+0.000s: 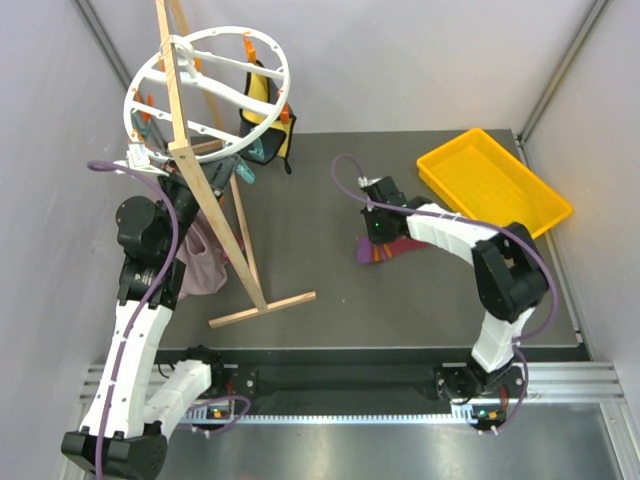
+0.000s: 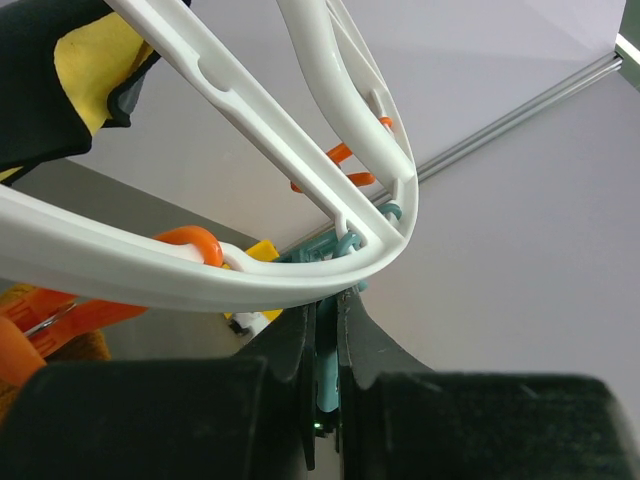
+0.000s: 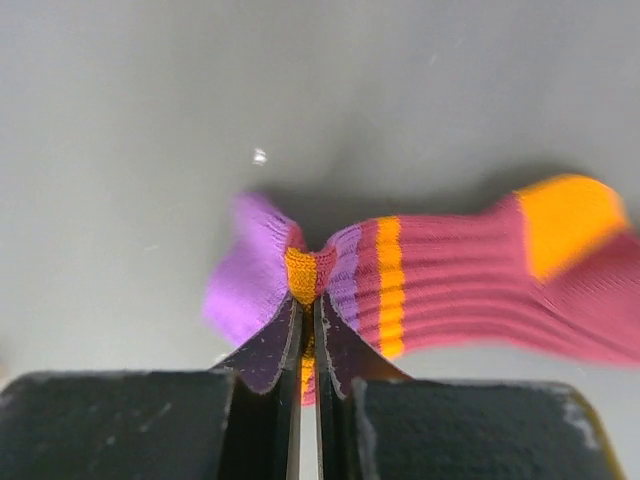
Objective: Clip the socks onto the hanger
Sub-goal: Pick up the sock at the center of the board, then clamp the sock onto the hanger.
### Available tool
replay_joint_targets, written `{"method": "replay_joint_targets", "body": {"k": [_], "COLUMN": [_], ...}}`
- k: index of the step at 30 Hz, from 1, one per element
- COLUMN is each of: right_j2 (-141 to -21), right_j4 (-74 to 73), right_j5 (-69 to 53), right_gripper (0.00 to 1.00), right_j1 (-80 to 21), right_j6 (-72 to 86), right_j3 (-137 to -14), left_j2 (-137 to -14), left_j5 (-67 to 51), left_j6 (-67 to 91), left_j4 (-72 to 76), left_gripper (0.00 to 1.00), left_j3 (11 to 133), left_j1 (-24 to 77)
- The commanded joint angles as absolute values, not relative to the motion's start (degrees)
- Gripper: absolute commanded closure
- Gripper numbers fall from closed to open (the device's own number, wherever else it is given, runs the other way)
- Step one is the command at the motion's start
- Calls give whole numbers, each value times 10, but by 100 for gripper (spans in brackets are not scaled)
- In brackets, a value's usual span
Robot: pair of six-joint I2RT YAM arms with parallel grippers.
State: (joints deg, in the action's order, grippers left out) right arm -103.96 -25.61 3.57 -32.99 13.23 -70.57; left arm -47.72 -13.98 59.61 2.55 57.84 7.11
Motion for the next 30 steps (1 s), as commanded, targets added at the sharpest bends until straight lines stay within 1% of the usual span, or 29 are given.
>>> {"method": "replay_joint_targets", "body": {"k": [1, 5, 8, 9, 12, 14, 15, 19, 23, 30], "right_j2": [-932, -854, -790, -765, -747, -746, -746, -752, -779, -823], "right_j4": [-201, -116, 24, 109, 225, 267, 312, 408, 511, 522], "right_j5": [15, -67, -145, -162, -212, -235, -243, -241, -240, -224], "right_gripper": [100, 100, 100, 100, 100, 100, 100, 100, 100, 100], "right_j1": [-337, -345, -347, -349, -362, -382, -389, -438, -465, -483], "right_j6": [159, 214, 310, 329, 378, 387, 388, 403, 431, 436], "right_j3": [-708, -673, -611, -577, -553, -549, -544, -540, -556, -607], "left_j2": [-470, -470, -470, -470, -473, -475, -475, -476, -480, -475], "left_j5": [-156, -156, -159, -159, -165, -170, -171, -175, -178, -174], "left_j6": [591, 592, 595, 596, 603, 613, 616, 640, 659, 662], "left_j4": [23, 23, 25, 26, 32, 39, 43, 53, 66, 59], "left_gripper": [100, 100, 100, 100, 100, 100, 100, 100, 100, 100], "left_j3": [577, 578, 578, 578, 577, 573, 572, 563, 555, 562], "left_j1": [73, 73, 73, 73, 73, 73, 73, 73, 74, 73]}}
